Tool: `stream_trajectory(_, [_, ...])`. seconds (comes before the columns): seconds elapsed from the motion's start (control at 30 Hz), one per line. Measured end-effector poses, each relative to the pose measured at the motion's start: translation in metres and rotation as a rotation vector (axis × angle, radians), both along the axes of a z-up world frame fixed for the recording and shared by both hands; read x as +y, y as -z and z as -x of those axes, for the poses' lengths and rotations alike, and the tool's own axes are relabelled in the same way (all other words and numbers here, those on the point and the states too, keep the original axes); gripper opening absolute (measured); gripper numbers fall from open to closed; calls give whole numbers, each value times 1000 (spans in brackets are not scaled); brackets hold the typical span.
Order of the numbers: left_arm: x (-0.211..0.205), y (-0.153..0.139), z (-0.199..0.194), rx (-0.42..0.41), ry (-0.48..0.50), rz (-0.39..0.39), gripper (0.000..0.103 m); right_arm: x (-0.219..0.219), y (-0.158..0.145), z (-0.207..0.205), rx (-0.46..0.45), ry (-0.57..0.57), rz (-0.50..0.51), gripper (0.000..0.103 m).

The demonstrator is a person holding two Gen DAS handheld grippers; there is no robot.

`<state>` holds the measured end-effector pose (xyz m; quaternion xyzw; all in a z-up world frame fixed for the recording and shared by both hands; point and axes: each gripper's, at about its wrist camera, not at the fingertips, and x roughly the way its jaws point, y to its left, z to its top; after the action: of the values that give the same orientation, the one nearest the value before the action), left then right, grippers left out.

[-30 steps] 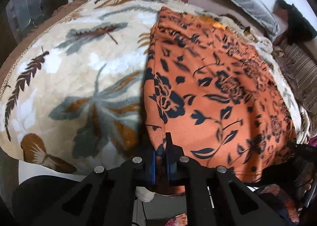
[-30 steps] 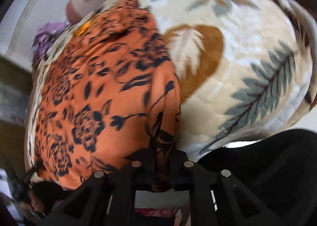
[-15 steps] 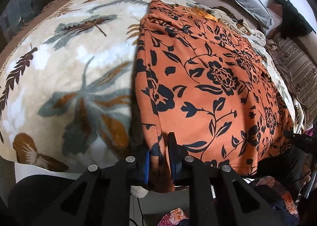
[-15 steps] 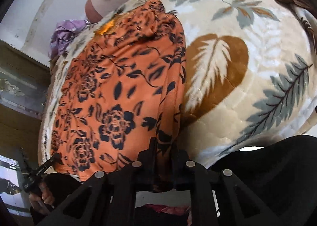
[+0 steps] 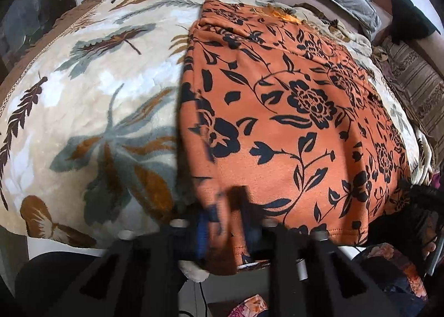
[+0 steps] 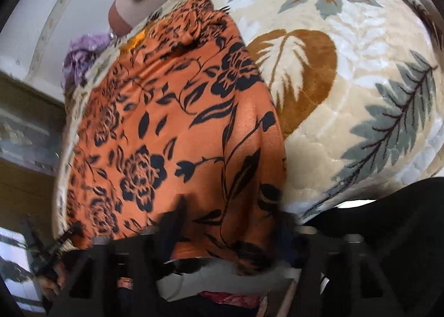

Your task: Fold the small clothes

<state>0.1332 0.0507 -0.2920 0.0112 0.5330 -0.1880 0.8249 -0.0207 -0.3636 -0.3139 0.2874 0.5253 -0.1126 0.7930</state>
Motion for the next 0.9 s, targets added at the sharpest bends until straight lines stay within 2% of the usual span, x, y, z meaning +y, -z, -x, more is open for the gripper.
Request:
stream_trajectory(0.1, [3, -8, 3, -20, 1, 39, 6, -1, -6, 3, -27, -23, -23, 12])
stream_trajectory(0.2, [10, -25, 6, -42, 18, 113, 6, -6, -20, 8, -76, -21, -85, 11])
stream_trajectory(0.37, [27, -63, 0, -88, 9, 214, 6, -25, -60, 14, -226, -1, -201, 11])
stream_trajectory(0.5, [41, -86, -3, -126, -6, 257, 6, -35, -93, 14, -306, 11, -193, 11])
stream_trajectory(0.6, [49, -83, 1, -113, -7, 247, 6, -36, -98, 14, -293, 13, -171, 11])
stream_trajectory(0.8, [52, -54, 11, -22, -29, 240, 6, -36, -71, 21, -220, 28, -212, 11])
stream_trajectory(0.9, [48, -55, 10, -21, -24, 234, 6, -30, -68, 17, -215, 14, -213, 11])
